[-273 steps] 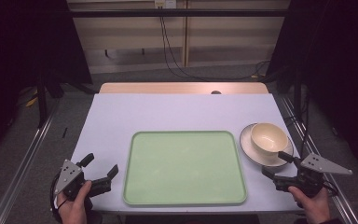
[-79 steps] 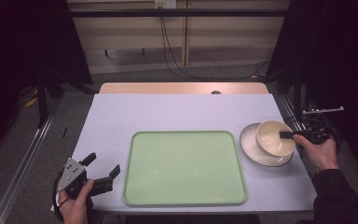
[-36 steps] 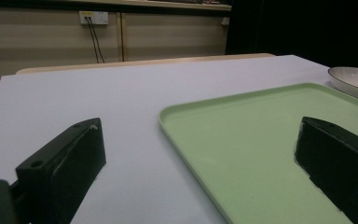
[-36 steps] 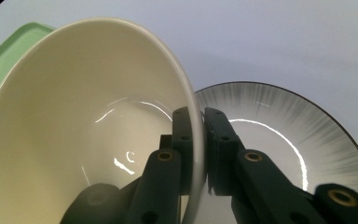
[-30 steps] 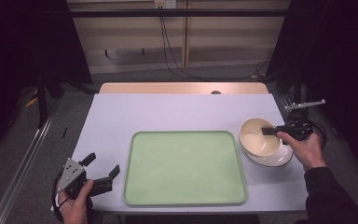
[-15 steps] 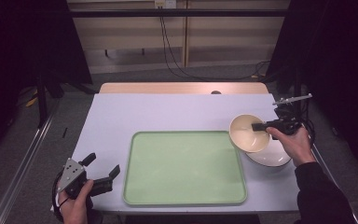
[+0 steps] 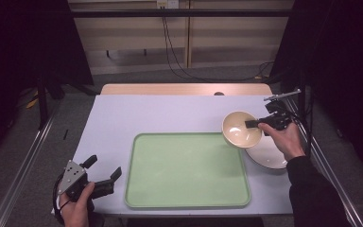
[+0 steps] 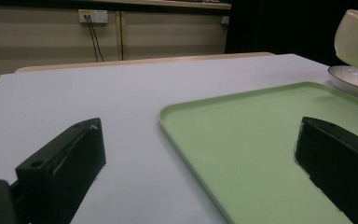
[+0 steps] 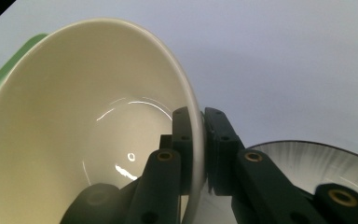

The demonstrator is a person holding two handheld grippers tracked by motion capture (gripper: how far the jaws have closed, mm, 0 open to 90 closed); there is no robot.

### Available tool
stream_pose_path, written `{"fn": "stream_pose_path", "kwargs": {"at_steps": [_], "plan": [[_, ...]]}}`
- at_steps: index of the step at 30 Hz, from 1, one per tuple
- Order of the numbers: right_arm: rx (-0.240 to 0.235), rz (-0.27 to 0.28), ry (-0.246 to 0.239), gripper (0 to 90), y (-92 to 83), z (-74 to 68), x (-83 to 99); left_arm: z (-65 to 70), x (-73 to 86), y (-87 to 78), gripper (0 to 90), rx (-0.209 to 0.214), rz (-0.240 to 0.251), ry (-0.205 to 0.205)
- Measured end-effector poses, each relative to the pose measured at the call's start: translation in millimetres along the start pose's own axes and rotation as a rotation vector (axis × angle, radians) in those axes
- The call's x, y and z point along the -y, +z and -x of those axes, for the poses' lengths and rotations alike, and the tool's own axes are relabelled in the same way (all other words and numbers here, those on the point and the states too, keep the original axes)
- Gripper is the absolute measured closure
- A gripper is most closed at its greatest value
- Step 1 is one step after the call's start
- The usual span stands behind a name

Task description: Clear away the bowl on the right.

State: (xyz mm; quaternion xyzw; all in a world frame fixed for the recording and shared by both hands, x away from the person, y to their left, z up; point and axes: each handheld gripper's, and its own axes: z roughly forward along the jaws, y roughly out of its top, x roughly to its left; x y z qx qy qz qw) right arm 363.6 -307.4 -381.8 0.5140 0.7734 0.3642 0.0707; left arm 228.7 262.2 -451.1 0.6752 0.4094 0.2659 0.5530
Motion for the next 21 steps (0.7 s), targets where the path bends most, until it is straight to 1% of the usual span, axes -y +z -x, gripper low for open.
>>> {"fn": "stream_pose_path", "kwargs": {"at_steps": [2, 3, 7, 8, 9, 10, 11, 13, 14, 15, 16, 17, 18, 21], "plan": [[-0.02, -0.002, 0.0, 83.9, 5.4, -0.3, -2.7, 0.1, 0.0, -0.1, 1.8, 0.0, 0.001, 0.001], [-0.01, -0.003, 0.008, 83.9, 8.7, -1.9, -4.9, -0.2, 0.1, -0.1, 1.8, 0.0, 0.002, 0.001], [-0.012, -0.009, 0.01, 83.9, 14.6, -3.2, -9.2, -0.5, 0.1, -0.4, 1.8, 0.002, 0.002, 0.001], [-0.007, -0.008, 0.01, 83.9, 16.7, -3.7, -10.0, 0.2, 0.2, -0.1, 1.8, 0.004, 0.004, -0.006], [-0.014, -0.009, 0.009, 83.9, 18.7, -3.1, -10.4, 0.1, 0.1, -0.2, 1.8, -0.001, 0.002, -0.001], [-0.017, -0.012, 0.014, 83.9, 20.6, -3.0, -10.7, -0.3, 0.2, -0.1, 1.8, 0.007, 0.003, 0.0], [-0.008, -0.017, 0.011, 83.9, 23.1, -3.2, -10.9, -0.1, 0.2, 0.0, 1.8, -0.001, 0.0, 0.001], [0.001, -0.025, 0.007, 83.9, 29.7, -3.4, -11.0, -0.3, 0.3, -0.2, 1.8, 0.0, 0.0, 0.001], [0.001, -0.025, 0.007, 83.9, 29.7, -3.4, -11.0, -0.4, 0.3, -0.1, 1.8, -0.003, 0.002, 0.001], [-0.009, -0.031, 0.009, 83.9, 34.5, -3.3, -11.0, -0.4, 0.3, 0.0, 1.8, -0.003, 0.002, 0.0], [-0.009, -0.031, 0.009, 83.9, 34.5, -3.3, -11.0, -0.1, 0.3, 0.1, 1.8, -0.002, 0.0, 0.0], [-0.005, -0.042, 0.013, 83.9, 38.9, -3.5, -11.5, -0.2, 0.2, -0.1, 1.8, -0.002, -0.005, 0.007], [-0.005, -0.042, 0.013, 83.9, 38.9, -3.5, -11.5, 0.4, 0.2, 0.3, 1.8, -0.003, 0.001, 0.0], [-0.013, -0.054, 0.019, 83.9, 46.1, -4.0, -11.9, -0.2, 0.3, -0.2, 1.8, -0.003, 0.0, 0.002]]}}
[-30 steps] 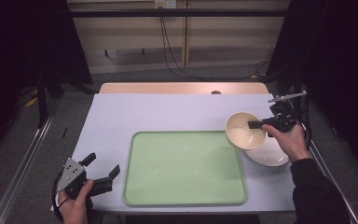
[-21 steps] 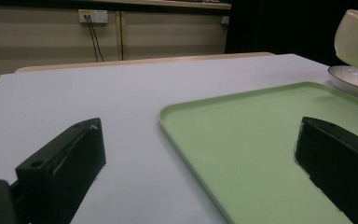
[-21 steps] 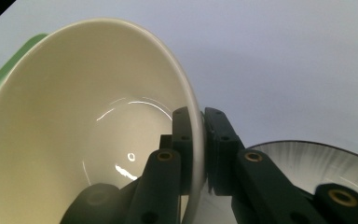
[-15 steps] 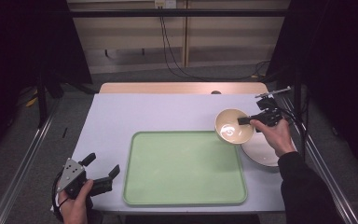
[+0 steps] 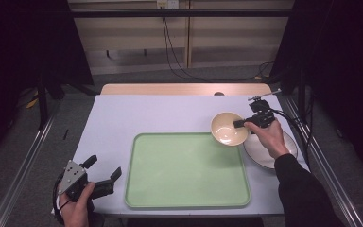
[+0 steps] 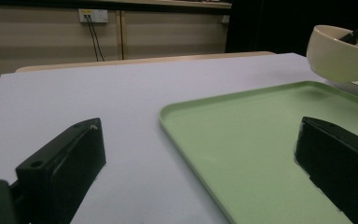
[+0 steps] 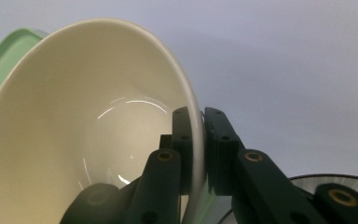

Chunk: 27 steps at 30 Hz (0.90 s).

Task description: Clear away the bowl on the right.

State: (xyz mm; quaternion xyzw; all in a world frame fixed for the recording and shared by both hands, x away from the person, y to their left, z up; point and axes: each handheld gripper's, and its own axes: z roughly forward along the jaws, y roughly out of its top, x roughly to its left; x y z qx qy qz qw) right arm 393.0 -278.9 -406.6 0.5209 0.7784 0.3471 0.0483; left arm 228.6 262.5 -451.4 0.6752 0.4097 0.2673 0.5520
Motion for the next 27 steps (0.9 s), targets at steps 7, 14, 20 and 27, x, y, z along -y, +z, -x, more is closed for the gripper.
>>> {"fn": "stream_pose_path", "kwargs": {"at_steps": [7, 14, 20, 27], "plan": [[0.01, -0.045, 0.011, 83.9, 13.5, -1.1, -0.3, -0.1, 0.0, 0.1, 1.7, 0.003, 0.0, 0.001], [0.019, -0.087, 0.015, 83.8, 24.3, -1.4, 0.0, -0.3, 0.1, -0.2, 1.5, 0.001, 0.002, -0.005], [0.027, -0.116, 0.02, 83.8, 33.3, -0.8, 1.1, -0.3, 0.0, -0.4, 1.5, 0.004, 0.001, -0.002], [0.022, -0.149, 0.013, 83.8, 38.7, 0.5, 3.8, -0.6, 0.2, -0.3, 1.5, 0.012, 0.005, -0.007]]}}
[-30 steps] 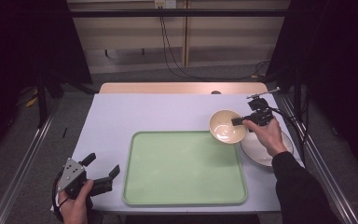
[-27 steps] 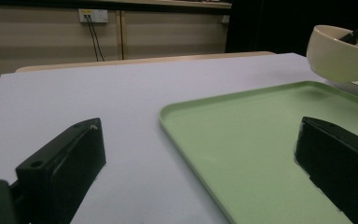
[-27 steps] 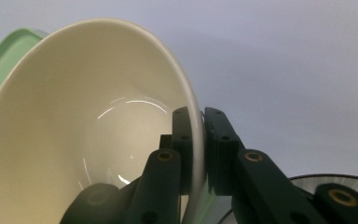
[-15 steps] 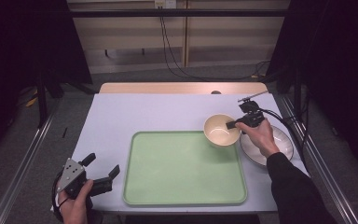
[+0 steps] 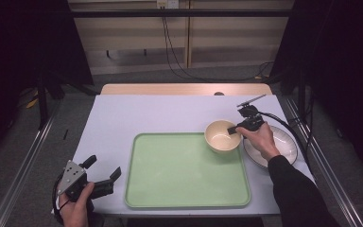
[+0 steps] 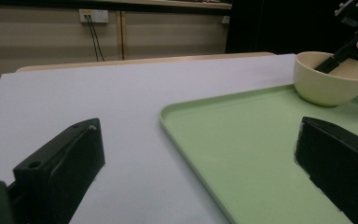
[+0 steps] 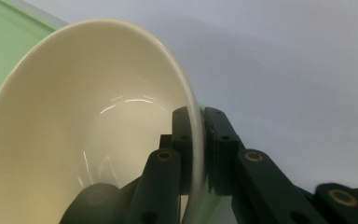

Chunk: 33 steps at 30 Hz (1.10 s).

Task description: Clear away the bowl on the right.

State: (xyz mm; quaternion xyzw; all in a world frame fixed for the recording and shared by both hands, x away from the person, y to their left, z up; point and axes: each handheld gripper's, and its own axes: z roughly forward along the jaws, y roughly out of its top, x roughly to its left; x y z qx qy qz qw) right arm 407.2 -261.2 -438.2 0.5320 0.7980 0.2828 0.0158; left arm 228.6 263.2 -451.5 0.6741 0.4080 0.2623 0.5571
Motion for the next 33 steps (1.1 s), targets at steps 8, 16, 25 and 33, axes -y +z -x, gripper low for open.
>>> {"fn": "stream_pose_path", "kwargs": {"at_steps": [8, 16, 25, 33], "plan": [[0.008, -0.008, 0.021, 84.3, 4.0, 4.1, 2.7, -0.1, -0.1, -0.5, 1.5, -0.006, -0.001, 0.006], [0.017, -0.001, 0.009, 84.0, 5.3, 5.5, 6.5, 0.1, -0.1, -0.1, 1.5, -0.001, 0.001, 0.001], [0.031, 0.015, 0.007, 83.8, 5.4, 3.1, 9.4, 0.7, -0.4, -0.1, 1.5, -0.006, -0.003, 0.005], [0.037, 0.043, -0.015, 80.1, 5.7, 1.5, 11.2, 0.9, -0.5, -0.4, 1.5, -0.005, -0.001, 0.005]]}}
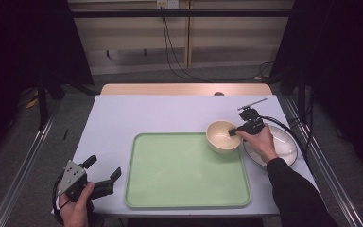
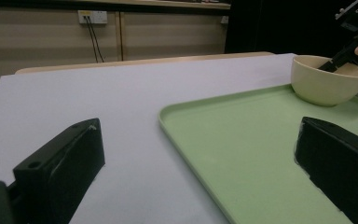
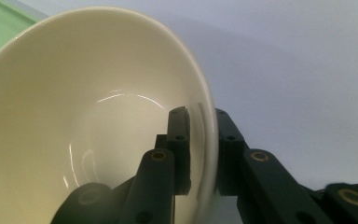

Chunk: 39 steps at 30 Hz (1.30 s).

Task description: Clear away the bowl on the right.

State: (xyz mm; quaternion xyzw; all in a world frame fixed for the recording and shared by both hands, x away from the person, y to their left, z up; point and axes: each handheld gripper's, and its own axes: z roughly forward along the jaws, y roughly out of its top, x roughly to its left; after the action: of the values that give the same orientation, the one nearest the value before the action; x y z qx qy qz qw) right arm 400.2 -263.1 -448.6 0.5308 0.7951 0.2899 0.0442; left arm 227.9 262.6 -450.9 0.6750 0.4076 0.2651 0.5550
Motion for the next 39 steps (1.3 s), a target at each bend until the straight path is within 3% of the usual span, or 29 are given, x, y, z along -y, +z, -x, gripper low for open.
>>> {"fn": "stream_pose_path", "kwargs": {"at_steps": [8, 16, 21, 28, 31, 34, 37, 39], "plan": [[-0.005, 0.045, -0.03, 70.9, -0.4, -0.4, 0.4, -0.4, 0.0, 0.0, 1.5, 0.0, 0.0, -0.001], [-0.012, 0.095, -0.066, 47.0, -1.4, 0.6, 0.4, -0.3, 0.0, 0.0, 1.5, 0.001, -0.001, 0.0], [-0.016, 0.109, -0.068, 30.2, -1.2, 1.3, 0.1, -0.3, -0.1, -0.1, 1.5, 0.001, -0.001, 0.001], [0.021, 0.132, -0.048, 2.9, -0.3, 4.0, -0.9, 0.0, -0.1, 0.0, 1.5, 0.002, 0.0, 0.001], [0.017, 0.147, -0.052, 4.3, -2.0, 3.3, -0.2, -0.2, -0.1, -0.2, 1.5, 0.0, 0.0, 0.0], [-0.017, 0.182, -0.058, 2.6, -4.1, 2.9, 0.2, -0.1, -0.1, -0.2, 1.5, 0.0, 0.0, 0.0], [-0.011, 0.203, -0.051, 2.9, -6.7, 0.6, 1.6, -0.3, -0.1, -0.1, 1.5, 0.0, 0.0, -0.001], [0.019, 0.236, -0.079, 2.6, -7.6, -0.8, 3.3, -0.6, -0.1, -0.1, 1.5, 0.001, -0.002, 0.001]]}}
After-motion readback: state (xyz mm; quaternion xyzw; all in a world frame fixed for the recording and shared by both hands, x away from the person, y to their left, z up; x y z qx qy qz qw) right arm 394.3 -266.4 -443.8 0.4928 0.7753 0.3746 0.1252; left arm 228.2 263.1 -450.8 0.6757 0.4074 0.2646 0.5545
